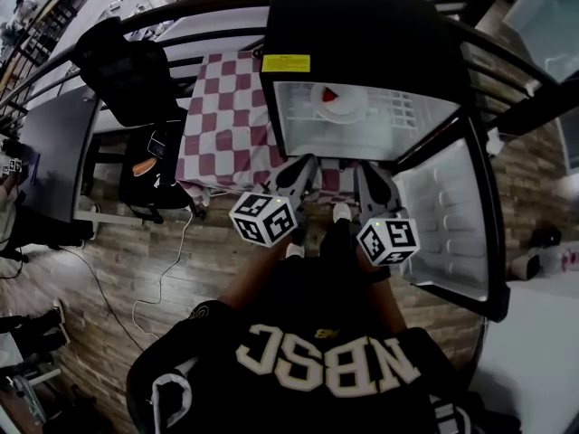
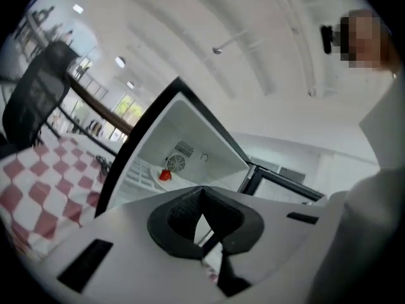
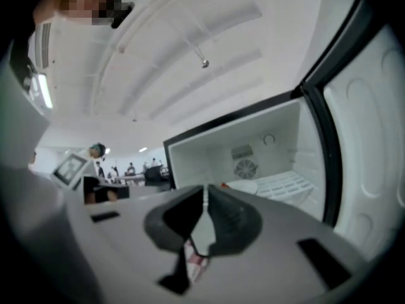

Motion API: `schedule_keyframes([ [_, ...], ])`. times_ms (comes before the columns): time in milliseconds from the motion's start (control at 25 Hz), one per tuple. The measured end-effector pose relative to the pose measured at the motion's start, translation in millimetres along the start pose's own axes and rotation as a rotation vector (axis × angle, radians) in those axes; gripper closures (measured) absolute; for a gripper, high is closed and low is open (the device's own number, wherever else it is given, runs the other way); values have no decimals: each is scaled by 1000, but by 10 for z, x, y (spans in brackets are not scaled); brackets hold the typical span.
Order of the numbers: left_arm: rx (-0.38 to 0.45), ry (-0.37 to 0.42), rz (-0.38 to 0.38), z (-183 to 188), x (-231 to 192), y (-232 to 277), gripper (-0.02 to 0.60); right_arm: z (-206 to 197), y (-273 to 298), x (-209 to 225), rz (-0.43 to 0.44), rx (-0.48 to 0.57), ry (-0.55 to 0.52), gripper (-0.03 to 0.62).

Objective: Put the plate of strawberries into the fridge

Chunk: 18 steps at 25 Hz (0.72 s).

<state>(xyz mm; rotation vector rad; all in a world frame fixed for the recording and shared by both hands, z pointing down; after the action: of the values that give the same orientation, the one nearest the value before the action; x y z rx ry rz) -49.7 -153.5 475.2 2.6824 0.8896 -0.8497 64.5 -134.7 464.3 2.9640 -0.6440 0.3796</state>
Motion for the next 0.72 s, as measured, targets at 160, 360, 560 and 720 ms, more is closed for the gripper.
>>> schedule_keyframes([
  [160, 71, 327, 35, 205, 217, -117, 565, 71, -94, -89, -24, -2, -79, 572],
  [360, 85, 442, 67, 210, 297, -191, 565, 76, -227, -177, -45, 6, -149, 574],
  [560, 95, 476, 89, 164, 352, -253, 566, 112, -334, -217, -58, 23, -171, 574],
  [720, 103, 516, 104, 123, 391, -306, 566, 157, -396, -215, -70, 37, -178, 574],
])
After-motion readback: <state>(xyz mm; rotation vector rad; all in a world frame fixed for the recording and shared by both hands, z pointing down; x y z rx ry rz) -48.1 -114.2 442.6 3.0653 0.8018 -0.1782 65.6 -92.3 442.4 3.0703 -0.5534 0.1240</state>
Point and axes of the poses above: the fingertips, and each gripper's own axes: y forward along the fingers, x to its right, z out of its top, the point moved 1 cm from there along -y, backward along the fingers, and after that the axes turned 4 degrees about x, right-handed, at the moved point
